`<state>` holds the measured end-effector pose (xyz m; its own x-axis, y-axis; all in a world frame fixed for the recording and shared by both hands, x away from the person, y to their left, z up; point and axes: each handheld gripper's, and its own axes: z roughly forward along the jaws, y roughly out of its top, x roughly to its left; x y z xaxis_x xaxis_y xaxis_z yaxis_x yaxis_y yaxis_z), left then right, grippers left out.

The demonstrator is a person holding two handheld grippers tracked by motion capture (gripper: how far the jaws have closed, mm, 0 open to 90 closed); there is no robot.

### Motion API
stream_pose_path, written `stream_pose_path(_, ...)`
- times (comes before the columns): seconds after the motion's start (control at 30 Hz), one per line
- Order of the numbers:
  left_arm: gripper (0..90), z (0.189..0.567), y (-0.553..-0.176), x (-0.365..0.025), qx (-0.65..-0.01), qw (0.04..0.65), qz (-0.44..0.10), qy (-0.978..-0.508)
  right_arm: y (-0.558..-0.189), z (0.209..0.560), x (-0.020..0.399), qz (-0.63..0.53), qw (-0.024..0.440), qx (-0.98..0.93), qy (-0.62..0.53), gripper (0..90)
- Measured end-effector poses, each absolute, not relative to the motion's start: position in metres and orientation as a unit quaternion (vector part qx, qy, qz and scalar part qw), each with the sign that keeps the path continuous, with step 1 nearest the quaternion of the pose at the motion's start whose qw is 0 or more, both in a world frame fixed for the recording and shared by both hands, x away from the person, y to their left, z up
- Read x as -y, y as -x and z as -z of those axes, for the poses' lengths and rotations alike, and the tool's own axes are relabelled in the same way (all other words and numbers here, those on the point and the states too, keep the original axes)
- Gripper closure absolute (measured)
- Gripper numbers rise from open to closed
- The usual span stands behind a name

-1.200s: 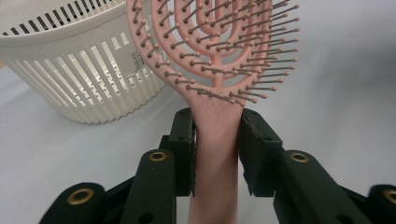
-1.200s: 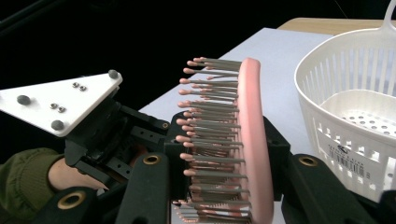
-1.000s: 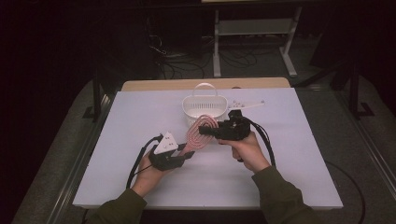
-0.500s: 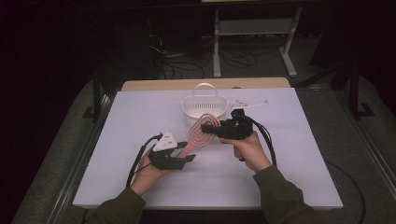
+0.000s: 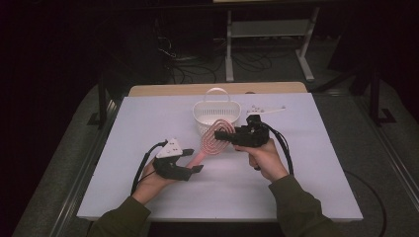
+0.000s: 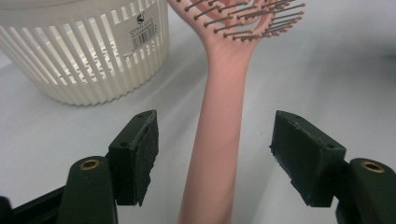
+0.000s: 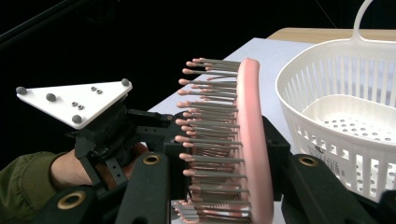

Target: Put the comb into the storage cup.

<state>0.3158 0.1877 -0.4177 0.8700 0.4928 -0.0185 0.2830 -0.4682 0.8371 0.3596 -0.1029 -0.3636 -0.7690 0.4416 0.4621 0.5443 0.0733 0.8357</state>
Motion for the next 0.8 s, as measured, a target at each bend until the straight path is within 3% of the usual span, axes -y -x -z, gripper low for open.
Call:
stream_pose_path(0.47,24.7,0.422,-0.304,-0.227,-0.251,0.461,-0.1,-0.845,-0.36,0.362,0.107,0.597,0.042,0.726,0.339,63.4)
stream_pose_path(0.8,13.2,0.427,-0.299,-0.251,-0.277,0.474,-0.098,-0.83,-0.36,0.361,0.108,0.597,0.041,0.726,0.339,63.5)
